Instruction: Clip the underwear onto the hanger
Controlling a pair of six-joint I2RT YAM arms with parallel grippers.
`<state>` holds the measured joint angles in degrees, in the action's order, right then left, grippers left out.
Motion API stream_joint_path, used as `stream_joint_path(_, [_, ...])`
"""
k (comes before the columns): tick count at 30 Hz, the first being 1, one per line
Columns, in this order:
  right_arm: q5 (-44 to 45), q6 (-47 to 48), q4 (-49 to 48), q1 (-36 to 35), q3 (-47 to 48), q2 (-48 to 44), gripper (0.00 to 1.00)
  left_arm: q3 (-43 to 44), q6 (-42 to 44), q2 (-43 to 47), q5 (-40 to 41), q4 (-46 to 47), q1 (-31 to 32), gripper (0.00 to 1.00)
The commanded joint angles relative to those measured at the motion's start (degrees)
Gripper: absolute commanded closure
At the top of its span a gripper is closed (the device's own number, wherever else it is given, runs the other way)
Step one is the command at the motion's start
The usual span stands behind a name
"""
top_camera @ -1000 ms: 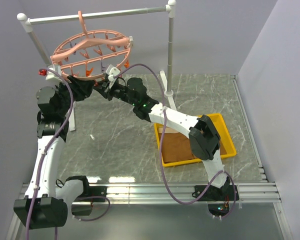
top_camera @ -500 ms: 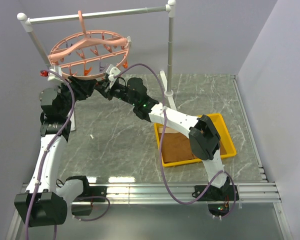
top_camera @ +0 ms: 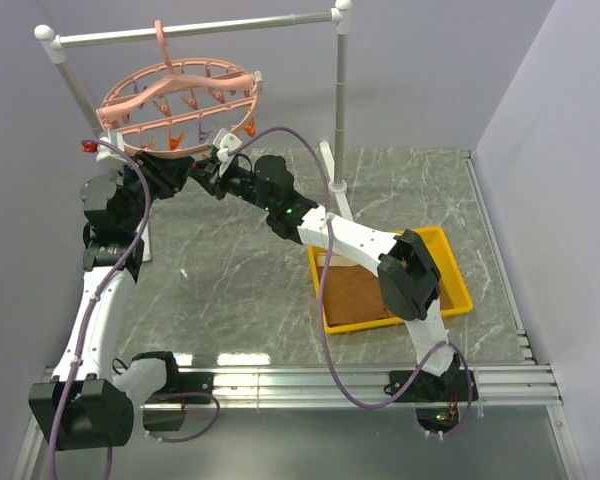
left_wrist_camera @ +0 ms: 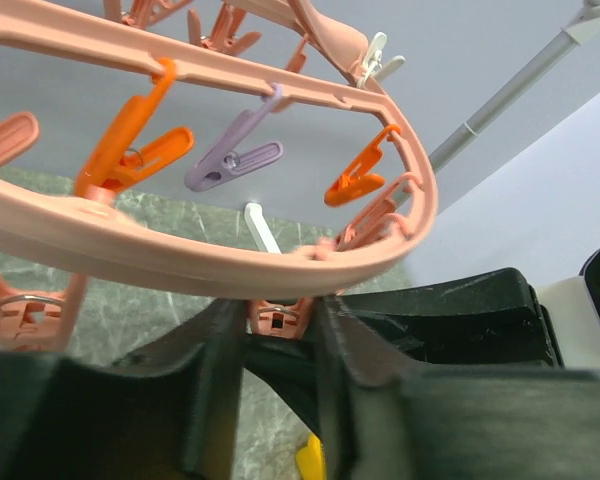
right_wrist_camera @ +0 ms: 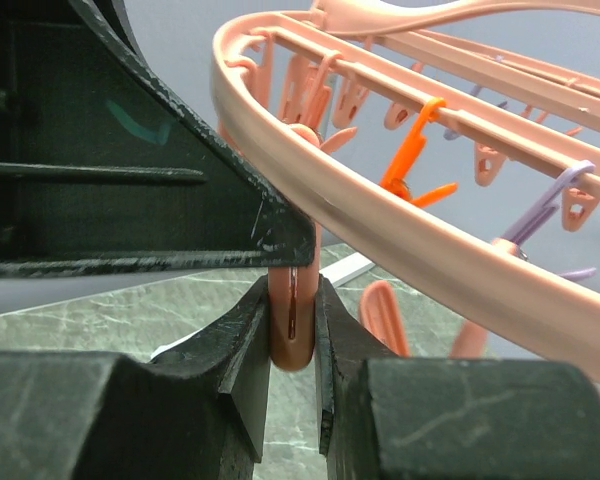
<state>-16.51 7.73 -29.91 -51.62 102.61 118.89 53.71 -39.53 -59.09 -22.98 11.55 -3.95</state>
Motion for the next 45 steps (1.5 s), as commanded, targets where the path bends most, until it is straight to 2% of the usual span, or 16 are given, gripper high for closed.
stream_joint_path(1, [-3.3, 0.3, -2.2, -1.4, -0.8, -3.6, 1.00, 0.6, -1.4, -0.2, 3.9, 5.3, -0.5, 0.70])
stream_joint_path(4, [-3.1, 0.4, -2.1, -1.4, -1.0, -3.8, 0.98, 0.5, -1.8, -0.1, 2.7, 6.1, -0.5, 0.83])
stream_joint_path(8, [-2.7, 0.5, -2.1, -1.4, -2.3, -4.3, 0.79, 0.5, -1.5, 0.0, 2.2, 5.9, -0.5, 0.96])
stream_joint_path(10, [-2.5, 0.9, -1.8, -1.4, -2.9, -4.9, 0.64, 0.5, -1.1, 0.2, 2.3, 5.5, -0.5, 1.00])
stream_joint_path(14, [-2.5, 1.8, 0.2, -1.3, -5.9, -6.9, 0.41, 0.3, -0.5, 0.6, 2.2, 4.9, -0.5, 1.00])
stream_joint_path(16, [-3.5, 2.4, 2.1, -1.0, -8.0, -9.5, 0.35, 0.2, 0.0, 0.7, 2.2, 4.8, -0.5, 1.00])
stream_joint_path(23, [-11.9, 4.0, 12.1, 1.5, -19.8, -20.0, 0.23, 0.8, 1.5, 0.8, 2.2, 3.7, -0.5, 1.00])
stream_joint_path(25, [-17.3, 5.3, 17.6, 2.5, -21.7, -23.4, 0.13, 0.8, 1.8, 1.0, 2.2, 3.7, -0.4, 1.00])
stream_joint_path(26, [-18.8, 5.6, 19.5, 3.1, -23.3, -24.5, 0.13, 0.9, 1.8, 1.0, 2.2, 3.6, -0.4, 1.00])
stream_joint_path(28, [-22.2, 8.3, 26.9, 5.1, -24.2, -27.2, 0.04, 0.9, 1.7, 1.1, 2.2, 3.6, -0.5, 1.00])
stream_joint_path(31, [-28.6, 13.0, 39.6, 9.2, -24.6, -30.0, 0.04, 0.9, 1.9, 1.3, 2.2, 3.6, -0.5, 1.00])
stream_joint_path(33, [-33.0, 16.0, 48.6, 12.6, -25.3, -31.9, 0.07, 1.0, 2.0, 1.3, 2.2, 3.4, -0.5, 1.00])
stream_joint_path(36, [-34.4, 21.3, 58.4, 16.2, -26.8, -33.4, 0.20, 0.7, 1.9, 1.3, 2.1, 3.7, -0.5, 1.00])
stream_joint_path(37, [-33.7, 22.8, 59.9, 18.2, -27.5, -33.7, 0.28, 0.6, 1.8, 1.3, 2.1, 3.7, -0.5, 1.00])
stream_joint_path(40, [-29.5, 23.7, 61.7, 22.2, -31.5, -35.9, 0.40, 0.3, 1.7, 1.4, 2.1, 4.0, -0.5, 1.00])
stream_joint_path(45, [-20.6, 26.1, 64.4, 25.9, -37.7, -39.3, 0.51, 1.0, 2.4, 1.5, 1.9, 3.5, -0.4, 1.00])
